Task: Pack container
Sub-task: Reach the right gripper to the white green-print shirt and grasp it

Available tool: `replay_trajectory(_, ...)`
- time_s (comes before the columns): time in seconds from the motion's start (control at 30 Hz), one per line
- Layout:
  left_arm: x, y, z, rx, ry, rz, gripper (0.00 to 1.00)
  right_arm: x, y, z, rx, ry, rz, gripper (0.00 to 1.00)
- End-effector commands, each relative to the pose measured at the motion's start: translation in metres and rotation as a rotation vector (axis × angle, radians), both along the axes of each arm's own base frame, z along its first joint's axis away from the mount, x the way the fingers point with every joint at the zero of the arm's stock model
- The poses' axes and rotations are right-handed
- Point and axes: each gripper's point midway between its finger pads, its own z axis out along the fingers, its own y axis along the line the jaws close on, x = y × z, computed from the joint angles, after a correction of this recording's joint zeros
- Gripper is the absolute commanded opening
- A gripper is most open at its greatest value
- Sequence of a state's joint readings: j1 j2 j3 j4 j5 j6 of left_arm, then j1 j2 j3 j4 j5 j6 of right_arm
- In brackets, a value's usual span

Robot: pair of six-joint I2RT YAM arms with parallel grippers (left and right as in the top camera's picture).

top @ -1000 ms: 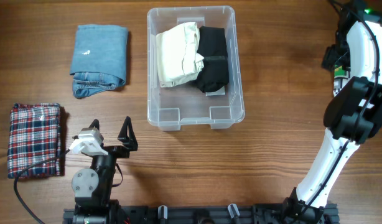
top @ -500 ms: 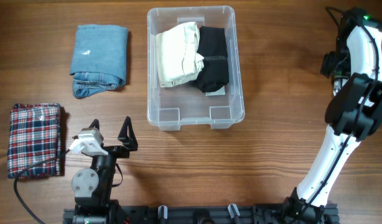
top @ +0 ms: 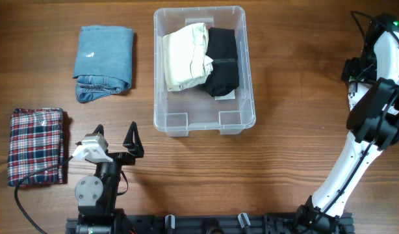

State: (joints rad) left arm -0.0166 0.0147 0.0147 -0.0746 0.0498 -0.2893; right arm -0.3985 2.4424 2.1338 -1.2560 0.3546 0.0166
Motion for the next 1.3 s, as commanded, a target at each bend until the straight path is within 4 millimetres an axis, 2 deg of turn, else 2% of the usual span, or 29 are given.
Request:
replay_trajectory(0.0,0.001,0.005,-0.004,0.021,0.006,0.021,1.00,-0.001,0.009,-0.018,0.056,0.025,0.042,0.92)
replay_trajectory(0.17,0.001,0.005,-0.004,0.021,0.006,0.021,1.00,-0.011,0.013,-0.040,0.071,0.057,0.056,0.92)
replay_trajectory(0.33,0.001,0.005,-0.004,0.021,0.006,0.021,1.00,-0.009,0.012,-0.040,0.067,0.048,0.056,0.91)
replay_trajectory(0.43,0.001,0.005,-0.004,0.022,0.006,0.021,1.00,-0.009,0.007,-0.040,0.062,0.036,0.039,0.80)
replay_trajectory(0.57,0.001,0.005,-0.004,0.021,0.007,0.021,1.00,-0.008,0.005,-0.040,0.058,0.029,0.036,0.72)
replay_trajectory(0.6,0.001,0.005,-0.004,0.021,0.007,0.021,1.00,-0.007,0.005,-0.040,0.057,0.025,0.036,0.66)
replay_trajectory(0.77,0.001,0.005,-0.004,0.021,0.007,0.021,1.00,-0.006,0.004,-0.039,0.052,0.015,0.022,0.48)
replay_trajectory(0.83,0.001,0.005,-0.004,0.021,0.007,0.021,1.00,-0.004,0.003,-0.036,0.046,0.002,0.000,0.45)
replay_trajectory(0.87,0.001,0.005,-0.004,0.021,0.007,0.021,1.00,-0.002,0.002,-0.032,0.041,-0.008,-0.014,0.40)
replay_trajectory(0.93,0.001,0.005,-0.004,0.022,0.006,0.021,1.00,0.003,0.000,-0.023,0.035,-0.026,-0.026,0.36)
replay_trajectory(1.0,0.001,0.005,-0.004,0.021,0.007,0.021,1.00,0.011,-0.003,-0.004,0.020,-0.063,-0.049,0.26)
replay_trajectory(1.13,0.001,0.005,-0.004,0.021,0.007,0.021,1.00,0.021,-0.001,0.022,0.025,-0.136,-0.073,0.17)
replay_trajectory(1.27,0.001,0.005,-0.004,0.022,0.006,0.021,1.00,0.032,0.008,0.070,0.027,-0.265,-0.092,0.06)
